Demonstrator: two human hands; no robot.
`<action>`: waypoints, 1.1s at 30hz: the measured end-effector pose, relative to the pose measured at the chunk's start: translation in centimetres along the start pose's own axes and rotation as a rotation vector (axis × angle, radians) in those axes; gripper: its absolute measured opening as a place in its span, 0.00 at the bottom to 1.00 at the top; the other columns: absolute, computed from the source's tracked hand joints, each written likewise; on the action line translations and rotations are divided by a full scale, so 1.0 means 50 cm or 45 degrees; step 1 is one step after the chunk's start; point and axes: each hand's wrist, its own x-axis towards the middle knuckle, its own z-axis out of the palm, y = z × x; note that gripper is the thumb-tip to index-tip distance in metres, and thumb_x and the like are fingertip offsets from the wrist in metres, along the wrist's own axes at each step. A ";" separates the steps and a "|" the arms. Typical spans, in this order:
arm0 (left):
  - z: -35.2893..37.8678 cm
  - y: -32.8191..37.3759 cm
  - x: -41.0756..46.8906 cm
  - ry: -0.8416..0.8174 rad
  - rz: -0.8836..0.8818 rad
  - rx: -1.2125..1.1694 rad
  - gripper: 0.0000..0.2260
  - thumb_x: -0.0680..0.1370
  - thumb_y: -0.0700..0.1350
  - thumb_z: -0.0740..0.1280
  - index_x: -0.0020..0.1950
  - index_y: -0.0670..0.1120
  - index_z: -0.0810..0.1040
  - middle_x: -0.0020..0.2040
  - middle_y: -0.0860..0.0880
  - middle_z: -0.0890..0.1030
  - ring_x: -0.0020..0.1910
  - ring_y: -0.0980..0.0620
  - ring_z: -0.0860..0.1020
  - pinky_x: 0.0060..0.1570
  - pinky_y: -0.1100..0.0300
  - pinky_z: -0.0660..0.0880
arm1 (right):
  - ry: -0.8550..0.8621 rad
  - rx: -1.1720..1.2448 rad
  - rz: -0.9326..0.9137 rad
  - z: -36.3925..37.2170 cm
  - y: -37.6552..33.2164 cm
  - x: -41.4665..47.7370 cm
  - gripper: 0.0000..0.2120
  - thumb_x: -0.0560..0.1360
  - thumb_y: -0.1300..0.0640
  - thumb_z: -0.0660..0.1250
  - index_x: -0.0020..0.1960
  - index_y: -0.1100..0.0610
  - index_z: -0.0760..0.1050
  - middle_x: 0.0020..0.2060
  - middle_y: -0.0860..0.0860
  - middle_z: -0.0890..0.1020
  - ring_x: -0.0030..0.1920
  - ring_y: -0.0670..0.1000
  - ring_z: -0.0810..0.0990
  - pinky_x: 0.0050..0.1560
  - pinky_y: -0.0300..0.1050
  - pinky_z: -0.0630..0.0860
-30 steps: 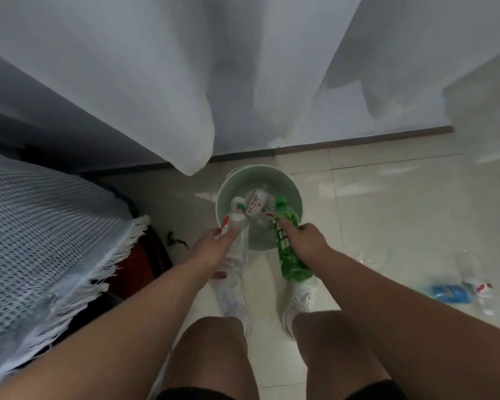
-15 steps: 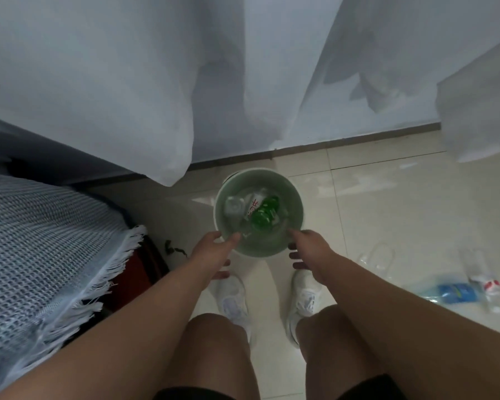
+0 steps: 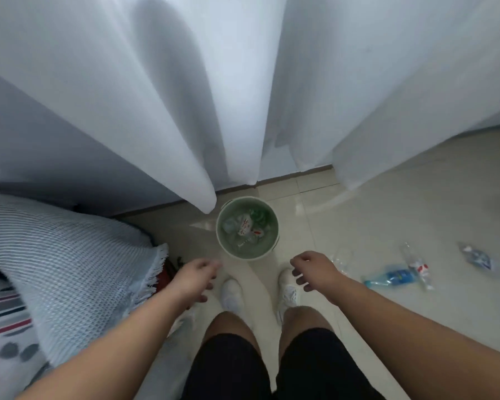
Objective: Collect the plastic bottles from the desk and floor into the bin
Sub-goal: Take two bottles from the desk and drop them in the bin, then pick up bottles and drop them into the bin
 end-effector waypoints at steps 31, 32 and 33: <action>0.280 0.164 -0.418 -0.395 0.791 1.302 0.05 0.81 0.44 0.68 0.51 0.48 0.84 0.44 0.44 0.87 0.36 0.46 0.83 0.33 0.58 0.76 | 0.824 1.512 0.540 0.274 0.774 -0.739 0.07 0.77 0.60 0.67 0.45 0.64 0.80 0.29 0.57 0.82 0.26 0.53 0.74 0.28 0.42 0.67; 0.320 0.159 -0.427 -0.418 0.784 1.304 0.05 0.81 0.43 0.68 0.52 0.47 0.84 0.43 0.44 0.86 0.34 0.48 0.81 0.31 0.59 0.76 | 0.829 1.564 0.559 0.286 0.800 -0.747 0.07 0.77 0.61 0.67 0.45 0.64 0.80 0.29 0.57 0.81 0.26 0.54 0.73 0.28 0.41 0.66; 0.361 0.153 -0.437 -0.442 0.790 1.315 0.05 0.82 0.44 0.68 0.53 0.47 0.83 0.44 0.44 0.86 0.33 0.49 0.81 0.29 0.59 0.74 | 0.837 1.607 0.568 0.293 0.825 -0.754 0.07 0.77 0.61 0.67 0.45 0.64 0.80 0.29 0.57 0.81 0.26 0.54 0.73 0.28 0.41 0.66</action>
